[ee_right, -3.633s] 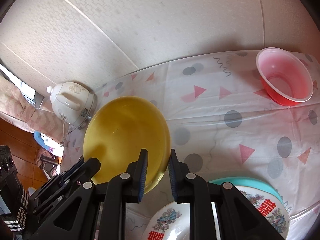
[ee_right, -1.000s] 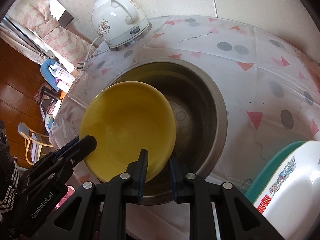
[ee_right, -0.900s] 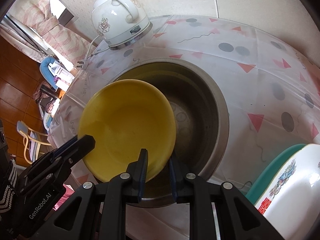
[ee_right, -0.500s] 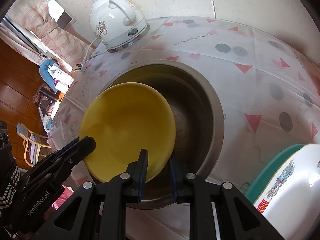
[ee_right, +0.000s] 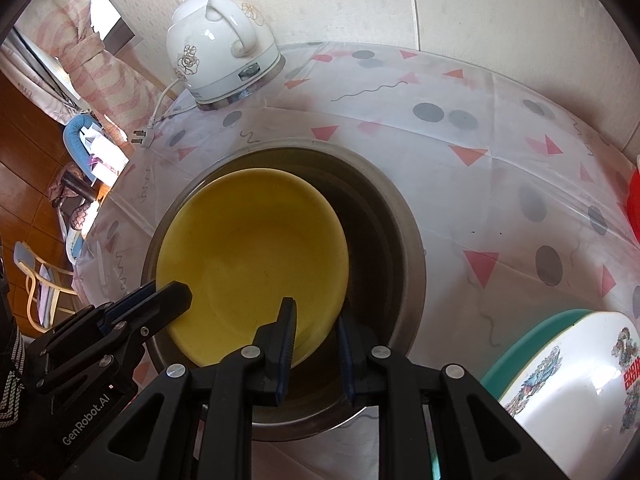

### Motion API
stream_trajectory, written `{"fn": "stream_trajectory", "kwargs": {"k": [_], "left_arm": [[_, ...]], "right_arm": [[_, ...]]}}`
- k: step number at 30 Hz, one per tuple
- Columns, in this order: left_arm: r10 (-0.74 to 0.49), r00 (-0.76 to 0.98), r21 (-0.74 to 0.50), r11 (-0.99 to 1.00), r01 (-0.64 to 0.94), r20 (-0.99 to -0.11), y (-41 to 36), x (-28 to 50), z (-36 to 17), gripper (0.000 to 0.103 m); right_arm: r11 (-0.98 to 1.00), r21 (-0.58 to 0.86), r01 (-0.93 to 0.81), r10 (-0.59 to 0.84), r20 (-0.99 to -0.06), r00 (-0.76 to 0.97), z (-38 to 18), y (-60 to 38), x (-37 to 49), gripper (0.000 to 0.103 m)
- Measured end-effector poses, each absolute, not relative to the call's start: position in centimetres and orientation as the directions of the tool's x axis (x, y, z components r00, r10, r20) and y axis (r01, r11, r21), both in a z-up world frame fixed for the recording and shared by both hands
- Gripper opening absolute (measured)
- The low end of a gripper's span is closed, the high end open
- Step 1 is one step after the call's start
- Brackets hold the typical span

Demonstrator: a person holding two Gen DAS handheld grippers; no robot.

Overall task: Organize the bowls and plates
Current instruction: 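Lower the yellow bowl into the steel bowl with the right tool, then open the right tool to release the yellow bowl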

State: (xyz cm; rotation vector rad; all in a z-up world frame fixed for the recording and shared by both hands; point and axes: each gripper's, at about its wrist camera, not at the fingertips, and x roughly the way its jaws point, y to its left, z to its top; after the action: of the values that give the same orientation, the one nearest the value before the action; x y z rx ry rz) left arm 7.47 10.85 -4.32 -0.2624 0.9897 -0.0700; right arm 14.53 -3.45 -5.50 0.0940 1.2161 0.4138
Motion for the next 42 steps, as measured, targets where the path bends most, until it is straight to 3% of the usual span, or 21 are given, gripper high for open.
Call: {"fn": "stream_trajectory", "kwargs": {"k": [42], "left_arm": [[-0.115, 0.570, -0.165, 0.986, -0.037, -0.814, 9.9, 6.8, -3.7, 0.018]], "right_arm": [[0.937, 0.243, -0.249, 0.321, -0.882, 0.345, -4.3, -3.9, 13.5, 0.028]]}}
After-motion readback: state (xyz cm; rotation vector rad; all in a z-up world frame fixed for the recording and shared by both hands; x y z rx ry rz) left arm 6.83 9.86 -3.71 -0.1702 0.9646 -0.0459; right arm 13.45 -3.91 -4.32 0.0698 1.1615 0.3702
